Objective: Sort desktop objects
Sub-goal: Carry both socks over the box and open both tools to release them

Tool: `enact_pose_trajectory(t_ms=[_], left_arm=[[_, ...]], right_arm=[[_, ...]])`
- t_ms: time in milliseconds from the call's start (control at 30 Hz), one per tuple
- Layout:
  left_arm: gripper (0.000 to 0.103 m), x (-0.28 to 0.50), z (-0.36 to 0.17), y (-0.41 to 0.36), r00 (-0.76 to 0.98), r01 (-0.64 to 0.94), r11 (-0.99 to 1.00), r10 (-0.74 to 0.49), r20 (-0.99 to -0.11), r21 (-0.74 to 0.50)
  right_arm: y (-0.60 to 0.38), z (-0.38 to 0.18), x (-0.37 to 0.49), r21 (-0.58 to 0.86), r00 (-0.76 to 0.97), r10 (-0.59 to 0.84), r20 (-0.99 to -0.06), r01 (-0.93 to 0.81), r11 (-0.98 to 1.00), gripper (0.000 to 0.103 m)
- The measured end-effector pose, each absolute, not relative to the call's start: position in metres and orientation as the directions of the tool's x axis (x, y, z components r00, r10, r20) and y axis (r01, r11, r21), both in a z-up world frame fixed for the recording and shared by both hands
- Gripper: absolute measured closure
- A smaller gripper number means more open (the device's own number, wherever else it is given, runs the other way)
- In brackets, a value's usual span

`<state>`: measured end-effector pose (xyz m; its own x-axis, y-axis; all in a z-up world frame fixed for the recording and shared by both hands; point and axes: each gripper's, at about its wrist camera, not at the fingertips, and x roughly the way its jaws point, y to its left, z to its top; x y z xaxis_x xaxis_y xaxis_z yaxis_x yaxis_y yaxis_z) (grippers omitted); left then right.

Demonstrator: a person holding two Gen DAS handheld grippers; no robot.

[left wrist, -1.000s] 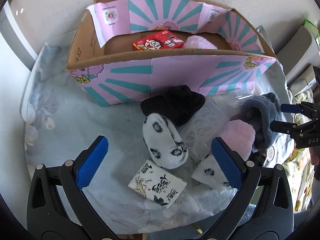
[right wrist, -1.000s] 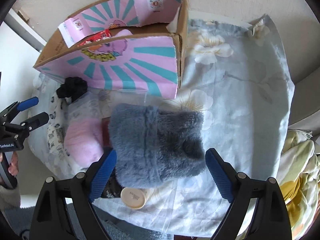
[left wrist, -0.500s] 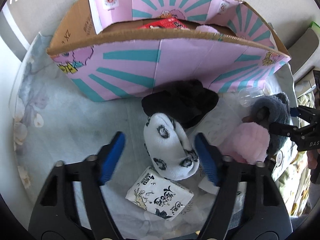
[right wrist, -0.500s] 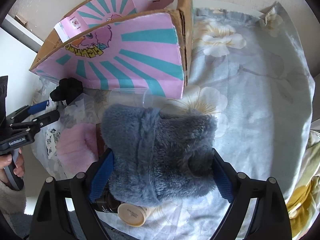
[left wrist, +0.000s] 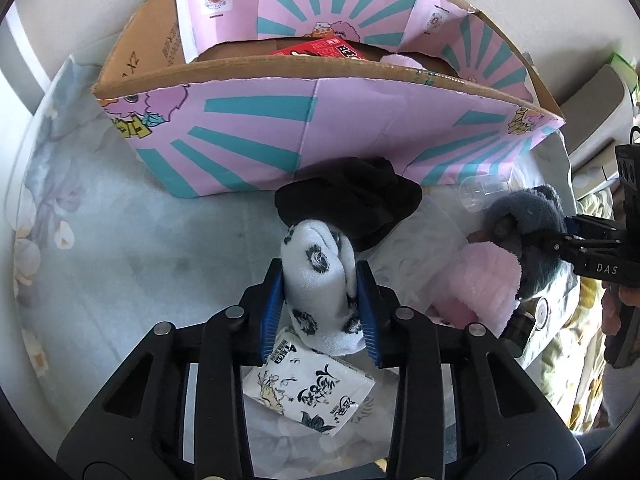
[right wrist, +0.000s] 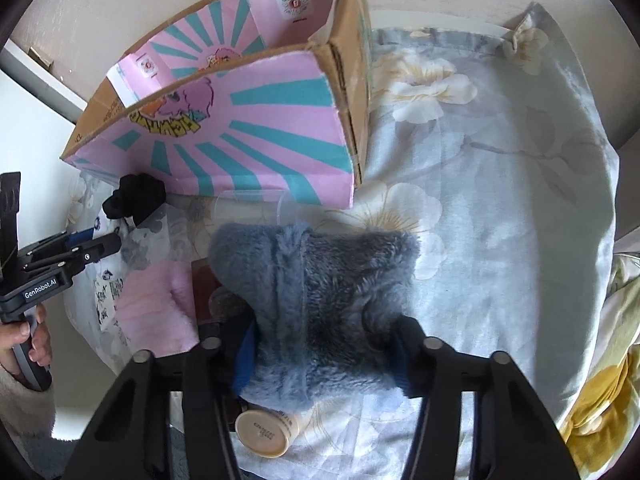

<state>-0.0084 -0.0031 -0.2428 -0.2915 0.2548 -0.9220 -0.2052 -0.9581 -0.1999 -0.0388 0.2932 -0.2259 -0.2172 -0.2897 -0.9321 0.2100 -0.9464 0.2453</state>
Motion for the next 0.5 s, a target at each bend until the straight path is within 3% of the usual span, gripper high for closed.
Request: enact_pose_trajectory(t_ms=[233,500], left_arm=[[0.073,-0.005,-0.227,-0.013,-0.309,-0.204,-0.957,0.263,-0.914,-0.207],[0.073,-0.006,-0.207,-0.013,-0.337,-0.222,-0.952,0.277,-0.9,-0.21]], right_arm=[[0.297,-0.215,-0.03,0.256,-0.253,-0.295,-0.921,0.177,-0.951,0.066],[0.311,-0.204,-0.03,0.246,-0.294,-0.285,-0.912,0.163,-0.955,0.07]])
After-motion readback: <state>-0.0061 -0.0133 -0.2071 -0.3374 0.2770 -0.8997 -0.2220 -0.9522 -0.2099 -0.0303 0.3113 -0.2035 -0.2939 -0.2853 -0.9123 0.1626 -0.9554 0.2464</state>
